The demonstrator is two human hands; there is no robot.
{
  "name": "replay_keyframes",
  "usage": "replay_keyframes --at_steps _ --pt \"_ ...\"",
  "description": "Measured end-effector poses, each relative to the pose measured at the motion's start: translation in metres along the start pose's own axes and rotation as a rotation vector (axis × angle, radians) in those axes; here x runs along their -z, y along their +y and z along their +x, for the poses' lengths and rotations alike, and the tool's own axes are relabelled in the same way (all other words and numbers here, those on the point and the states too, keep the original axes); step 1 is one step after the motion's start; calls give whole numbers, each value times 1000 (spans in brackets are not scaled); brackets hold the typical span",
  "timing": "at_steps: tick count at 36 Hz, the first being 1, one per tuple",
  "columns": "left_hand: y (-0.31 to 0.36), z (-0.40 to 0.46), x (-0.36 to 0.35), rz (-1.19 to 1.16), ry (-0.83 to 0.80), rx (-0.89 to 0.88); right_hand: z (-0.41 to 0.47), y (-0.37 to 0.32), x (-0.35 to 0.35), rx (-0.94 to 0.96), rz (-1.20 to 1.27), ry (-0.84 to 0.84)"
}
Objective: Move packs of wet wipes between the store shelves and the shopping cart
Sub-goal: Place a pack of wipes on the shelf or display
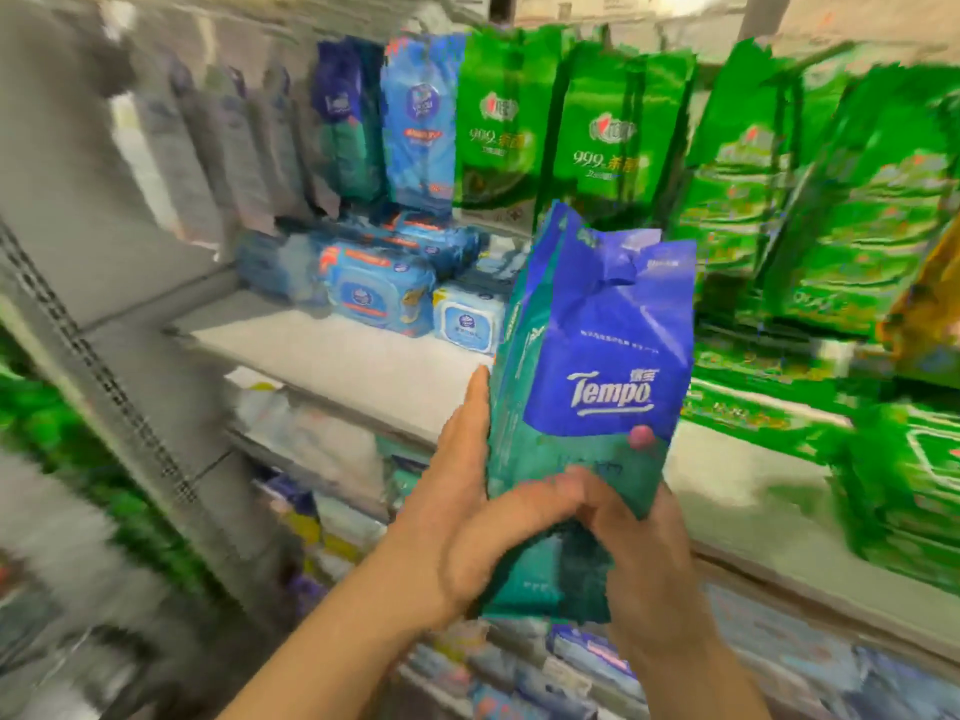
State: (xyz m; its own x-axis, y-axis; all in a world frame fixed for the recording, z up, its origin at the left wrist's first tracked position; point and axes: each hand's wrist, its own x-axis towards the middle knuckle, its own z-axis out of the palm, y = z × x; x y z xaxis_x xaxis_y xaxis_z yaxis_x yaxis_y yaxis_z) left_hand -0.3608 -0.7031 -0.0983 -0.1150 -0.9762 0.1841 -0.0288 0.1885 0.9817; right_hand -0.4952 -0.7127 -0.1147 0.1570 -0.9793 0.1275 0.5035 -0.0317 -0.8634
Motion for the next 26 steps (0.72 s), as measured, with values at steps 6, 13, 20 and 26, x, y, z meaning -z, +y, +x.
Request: replay_keyframes --at_steps 6,13,20,26 --pt "-16 -39 59 -182 83 123 6 40 -46 -252 95 -170" --pt "-41 -75 136 -308 298 247 16 88 -128 -535 72 -180" --pt "-62 -137 242 -460 599 363 5 159 -236 -794 73 -277" --pt "-80 -202 330 -602 817 441 -12 232 -319 -910 -166 -433"
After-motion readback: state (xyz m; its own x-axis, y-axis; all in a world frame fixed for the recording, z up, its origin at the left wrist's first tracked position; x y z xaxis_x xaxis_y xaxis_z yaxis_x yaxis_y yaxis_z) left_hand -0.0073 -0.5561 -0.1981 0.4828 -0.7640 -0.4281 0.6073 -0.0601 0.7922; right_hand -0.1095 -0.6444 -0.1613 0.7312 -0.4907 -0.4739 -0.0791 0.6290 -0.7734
